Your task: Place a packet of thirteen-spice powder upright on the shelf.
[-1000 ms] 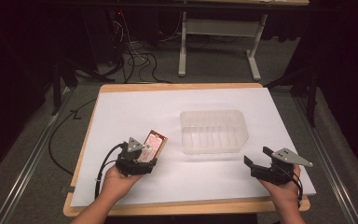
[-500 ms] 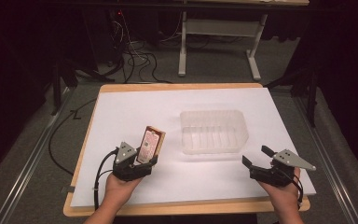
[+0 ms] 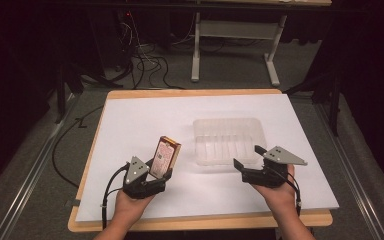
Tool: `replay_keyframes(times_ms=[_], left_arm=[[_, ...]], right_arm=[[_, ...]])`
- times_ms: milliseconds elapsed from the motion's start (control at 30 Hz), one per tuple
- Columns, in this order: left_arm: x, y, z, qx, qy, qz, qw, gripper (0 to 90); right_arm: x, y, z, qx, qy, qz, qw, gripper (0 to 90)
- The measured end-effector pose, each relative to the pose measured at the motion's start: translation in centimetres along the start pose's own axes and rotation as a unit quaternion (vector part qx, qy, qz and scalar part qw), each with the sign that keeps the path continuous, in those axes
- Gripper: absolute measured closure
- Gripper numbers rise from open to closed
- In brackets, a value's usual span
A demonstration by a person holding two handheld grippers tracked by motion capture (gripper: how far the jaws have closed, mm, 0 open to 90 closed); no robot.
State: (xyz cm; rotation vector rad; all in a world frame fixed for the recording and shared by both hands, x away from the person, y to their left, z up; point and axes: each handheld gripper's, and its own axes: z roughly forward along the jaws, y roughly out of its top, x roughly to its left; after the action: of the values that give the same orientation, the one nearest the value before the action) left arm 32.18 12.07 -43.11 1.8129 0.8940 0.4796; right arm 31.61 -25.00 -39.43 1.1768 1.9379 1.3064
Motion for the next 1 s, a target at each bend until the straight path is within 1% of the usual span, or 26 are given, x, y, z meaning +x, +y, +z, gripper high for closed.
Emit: replay_keyframes(times_ms=[33, 100, 167, 200, 233, 267, 300, 367, 400, 433, 467, 533, 600, 633, 667, 733, 800, 867, 900, 1000], left_arm=[[0.0, 0.0, 0.0, 0.000, 0.000, 0.000, 1.0000, 32.6], [-0.3, 0.1, 0.0, -0.005, -0.003, 0.006, 1.0000, 32.6], [-0.5, 0.1, 0.0, -0.006, -0.005, 0.008, 0.9999, 32.5], [-0.8, 0.1, 0.2, -0.005, -0.007, 0.017, 0.9998, 32.6], [-0.9, 0.1, 0.3, -0.003, -0.008, 0.018, 0.9998, 32.6], [-0.9, 0.1, 0.3, -0.003, -0.008, 0.018, 0.9998, 32.5], [-1.3, 0.1, 0.6, -0.003, -0.012, 0.017, 0.9998, 32.6], [-1.4, 0.2, 0.8, 0.000, -0.014, 0.019, 0.9997, 32.6], [-1.7, 0.3, 0.9, 0.000, -0.016, 0.021, 0.9997, 32.6], [-2.2, 0.4, 1.2, 0.001, -0.020, 0.020, 0.9996, 32.5], [-2.2, 0.4, 1.2, 0.001, -0.020, 0.020, 0.9996, 32.6], [-3.0, 0.5, 1.3, 0.000, -0.028, 0.024, 0.9993, 32.6], [-3.6, 0.5, 1.3, 0.002, -0.033, 0.028, 0.9991, 32.6], [-4.0, 0.6, 1.5, 0.000, -0.036, 0.027, 0.9990, 32.5], [-4.2, 0.6, 1.5, 0.000, -0.036, 0.028, 0.9990, 32.5], [-4.4, 0.7, 1.6, 0.000, -0.037, 0.029, 0.9989, 32.5], [-5.0, 0.6, 2.0, 0.000, -0.040, 0.032, 0.9987, 32.5], [-5.5, 0.5, 2.3, 0.004, -0.041, 0.036, 0.9985, 32.5], [-5.5, 0.5, 2.3, 0.004, -0.041, 0.036, 0.9985, 32.5], [-6.3, 0.4, 2.8, 0.007, -0.043, 0.048, 0.9979, 32.5]], right_arm=[[0.0, 0.0, 0.0, 0.000, 0.000, 0.000, 1.0000, 12.7], [0.6, 0.7, 1.1, -0.002, 0.010, -0.002, 0.9999, 13.0], [1.1, 0.9, 1.5, -0.010, 0.018, 0.000, 0.9998, 13.7], [1.2, 0.8, 1.6, -0.013, 0.020, 0.004, 0.9997, 13.7], [1.3, 0.5, 1.7, -0.019, 0.025, 0.011, 0.9995, 13.9], [1.3, 0.5, 1.7, -0.019, 0.025, 0.011, 0.9995, 13.9], [1.6, -0.1, 1.9, -0.008, 0.033, 0.010, 0.9994, 13.6], [1.6, -0.2, 1.8, -0.008, 0.034, 0.006, 0.9994, 13.8], [1.7, -0.4, 1.7, -0.010, 0.035, 0.011, 0.9993, 13.8], [1.8, -0.7, 1.6, -0.009, 0.048, 0.017, 0.9987, 13.7], [1.8, -0.7, 1.6, -0.009, 0.048, 0.017, 0.9987, 13.7], [2.1, -0.7, 1.6, -0.008, 0.059, 0.019, 0.9981, 13.5], [2.8, -0.7, 1.5, -0.011, 0.079, 0.023, 0.9965, 13.3], [3.0, -0.7, 1.4, -0.012, 0.084, 0.025, 0.9961, 13.3], [3.2, -0.7, 1.4, -0.013, 0.088, 0.024, 0.9957, 13.3], [3.5, -0.6, 1.3, -0.015, 0.091, 0.023, 0.9955, 13.3], [4.1, -0.4, 1.3, -0.018, 0.100, 0.022, 0.9946, 13.2], [4.4, -0.3, 1.4, -0.020, 0.104, 0.019, 0.9942, 13.3], [4.6, -0.2, 1.4, -0.020, 0.106, 0.021, 0.9940, 13.3], [4.8, -0.2, 1.5, -0.020, 0.109, 0.024, 0.9936, 13.4]])
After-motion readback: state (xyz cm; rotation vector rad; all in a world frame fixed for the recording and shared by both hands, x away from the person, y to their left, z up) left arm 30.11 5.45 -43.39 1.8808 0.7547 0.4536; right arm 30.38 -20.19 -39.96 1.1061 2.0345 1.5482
